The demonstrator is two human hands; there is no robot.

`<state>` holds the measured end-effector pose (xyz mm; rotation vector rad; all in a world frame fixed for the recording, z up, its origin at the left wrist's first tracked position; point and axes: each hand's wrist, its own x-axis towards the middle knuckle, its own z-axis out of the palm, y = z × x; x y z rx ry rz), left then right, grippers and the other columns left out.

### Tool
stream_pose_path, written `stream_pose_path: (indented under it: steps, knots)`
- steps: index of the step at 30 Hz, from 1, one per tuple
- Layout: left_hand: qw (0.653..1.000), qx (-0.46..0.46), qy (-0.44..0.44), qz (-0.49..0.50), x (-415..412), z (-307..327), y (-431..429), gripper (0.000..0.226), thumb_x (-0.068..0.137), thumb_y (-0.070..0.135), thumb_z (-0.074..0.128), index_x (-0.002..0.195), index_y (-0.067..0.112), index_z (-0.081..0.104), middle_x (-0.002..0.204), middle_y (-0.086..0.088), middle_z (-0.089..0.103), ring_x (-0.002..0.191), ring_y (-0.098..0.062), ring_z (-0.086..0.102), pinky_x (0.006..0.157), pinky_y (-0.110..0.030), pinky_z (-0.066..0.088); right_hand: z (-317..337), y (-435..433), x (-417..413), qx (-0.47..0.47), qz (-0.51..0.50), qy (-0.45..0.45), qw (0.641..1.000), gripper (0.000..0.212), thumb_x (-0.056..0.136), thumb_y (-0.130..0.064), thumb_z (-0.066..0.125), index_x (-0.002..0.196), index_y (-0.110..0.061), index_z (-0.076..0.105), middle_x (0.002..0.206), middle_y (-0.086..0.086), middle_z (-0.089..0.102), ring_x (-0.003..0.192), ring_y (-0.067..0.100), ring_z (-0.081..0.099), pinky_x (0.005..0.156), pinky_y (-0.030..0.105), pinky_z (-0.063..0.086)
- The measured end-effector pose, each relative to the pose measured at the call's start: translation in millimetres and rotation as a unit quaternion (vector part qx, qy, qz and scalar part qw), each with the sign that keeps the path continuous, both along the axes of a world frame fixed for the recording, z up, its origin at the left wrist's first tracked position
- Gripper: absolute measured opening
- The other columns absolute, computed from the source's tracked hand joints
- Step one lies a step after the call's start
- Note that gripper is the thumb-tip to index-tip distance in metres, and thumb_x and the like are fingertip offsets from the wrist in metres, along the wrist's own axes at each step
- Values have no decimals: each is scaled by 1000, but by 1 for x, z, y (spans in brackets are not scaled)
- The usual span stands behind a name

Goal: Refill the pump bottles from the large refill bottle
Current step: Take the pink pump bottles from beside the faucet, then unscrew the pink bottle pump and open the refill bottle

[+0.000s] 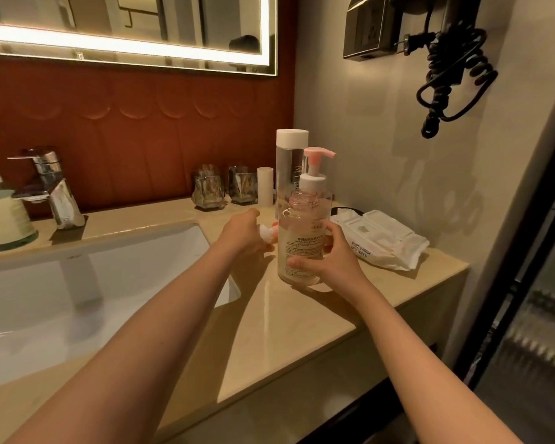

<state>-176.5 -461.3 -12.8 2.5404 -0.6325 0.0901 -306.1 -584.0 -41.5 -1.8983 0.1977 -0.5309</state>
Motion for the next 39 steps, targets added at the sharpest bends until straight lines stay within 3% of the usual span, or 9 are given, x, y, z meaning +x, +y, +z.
stream_pose_path:
  steps: [9,14,17,21,24,27,30,34,39]
  knots:
    - [1000,-11,-9,-25,-2,21,21,74,76,5,67,142,12,33,137,-11,47,126,-26,44,94,-32,41,2,20,14,24,-34,1,999,104,62,-24,85,144,-26,21,144,3,40,130,23,42,104,40,39]
    - [999,-43,-26,-10,1,29,30,63,79,-4,49,139,11,38,134,-12,50,122,-25,47,87,-29,42,1,26,12,-19,-25,5,999,99,66,-13,83,143,-27,22,143,3,36,126,19,41,97,32,38]
    - [997,-70,-26,2,3,32,31,61,80,-5,46,138,11,38,135,-13,50,123,-27,46,91,-31,42,3,27,11,-23,-12,4,1000,97,68,-8,79,143,-28,21,143,3,34,127,20,41,99,35,40]
    - [995,-98,-29,1,4,39,27,59,81,-6,43,138,11,39,134,-14,50,120,-27,48,84,-29,41,11,28,8,-5,-22,-42,999,76,77,0,66,138,-24,28,132,3,42,118,19,45,90,32,46]
    - [993,-112,-39,-8,7,46,23,55,83,-5,44,136,10,40,133,-14,51,120,-27,49,83,-28,41,26,24,10,21,-116,-105,988,52,83,2,58,127,-17,42,121,5,51,99,15,52,70,20,42]
    - [991,-123,-50,-22,12,59,15,51,86,-1,47,136,10,40,132,-14,51,119,-26,50,84,-30,43,54,14,18,-1,-196,-151,969,34,85,5,51,115,-11,51,114,6,57,92,13,51,62,12,37]
    - [988,-138,-61,-42,18,77,4,49,89,4,49,137,11,39,134,-13,49,120,-26,49,87,-29,42,91,-2,30,-28,-225,-179,957,26,86,2,50,108,-12,54,108,2,57,93,12,50,60,9,34]
    - [983,-148,-93,-62,30,103,-15,50,91,10,53,139,13,37,138,-12,45,125,-24,45,96,-31,40,128,-24,49,-100,-235,-161,953,24,86,-4,50,107,-13,57,110,3,57,95,14,51,69,18,36]
    - [982,-146,-83,-84,52,117,-44,58,90,19,58,141,13,30,140,-13,42,123,-25,45,88,-27,40,167,-44,82,-161,-208,-84,961,24,91,-16,47,112,-15,60,116,3,59,92,13,48,74,22,36]
